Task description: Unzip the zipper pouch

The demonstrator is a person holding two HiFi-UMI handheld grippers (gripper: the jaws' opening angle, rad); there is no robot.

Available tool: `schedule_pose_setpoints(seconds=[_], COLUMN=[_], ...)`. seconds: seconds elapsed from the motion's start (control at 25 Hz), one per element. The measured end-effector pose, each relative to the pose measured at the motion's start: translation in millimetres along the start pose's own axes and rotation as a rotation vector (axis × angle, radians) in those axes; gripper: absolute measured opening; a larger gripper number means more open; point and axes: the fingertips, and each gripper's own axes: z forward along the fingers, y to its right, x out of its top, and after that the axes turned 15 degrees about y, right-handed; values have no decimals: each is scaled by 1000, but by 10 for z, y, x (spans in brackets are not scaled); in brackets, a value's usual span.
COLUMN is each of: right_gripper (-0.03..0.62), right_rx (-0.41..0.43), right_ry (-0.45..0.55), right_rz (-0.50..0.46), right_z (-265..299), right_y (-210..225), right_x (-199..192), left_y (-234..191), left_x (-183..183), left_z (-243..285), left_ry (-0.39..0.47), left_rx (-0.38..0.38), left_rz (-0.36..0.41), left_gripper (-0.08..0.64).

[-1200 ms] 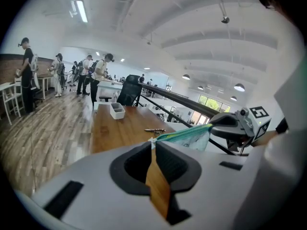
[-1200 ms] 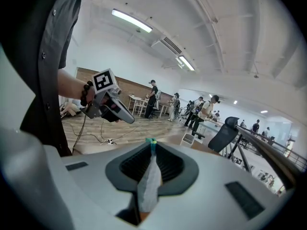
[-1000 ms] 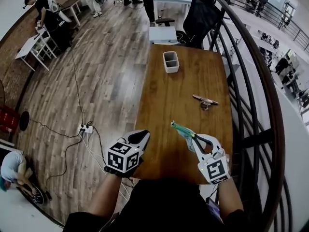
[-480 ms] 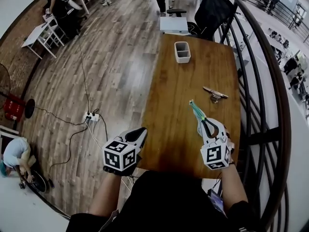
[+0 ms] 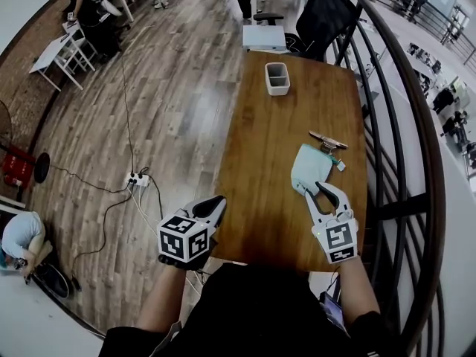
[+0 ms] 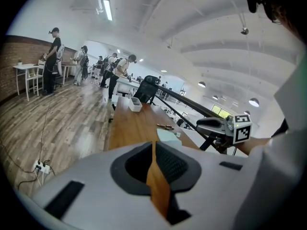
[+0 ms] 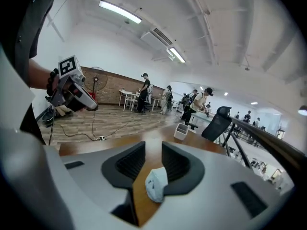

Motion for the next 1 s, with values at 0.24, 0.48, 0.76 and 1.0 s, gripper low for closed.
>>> schedule_pose_setpoints(seconds=[0.24,0.48,0.76,1.0], right_gripper=[72,40,-3,-8], right_rx=[-64,-145,-234,-266], right_ry=[35,103,199,331], right_rz=[15,60,174,315], right_z=[-150,-327,-533,-710], right_y=[271,440,594,728], right_x=[115,287,483,647], left_y=[75,127,220,318], left_x=[315,586,942,1203], left_z=[212,263,222,76], left_ry=[110,207,364,482], left_rx=[-20,-30,-38,-64], left_rz=[34,102,161,224], left_gripper=[18,15,15,15])
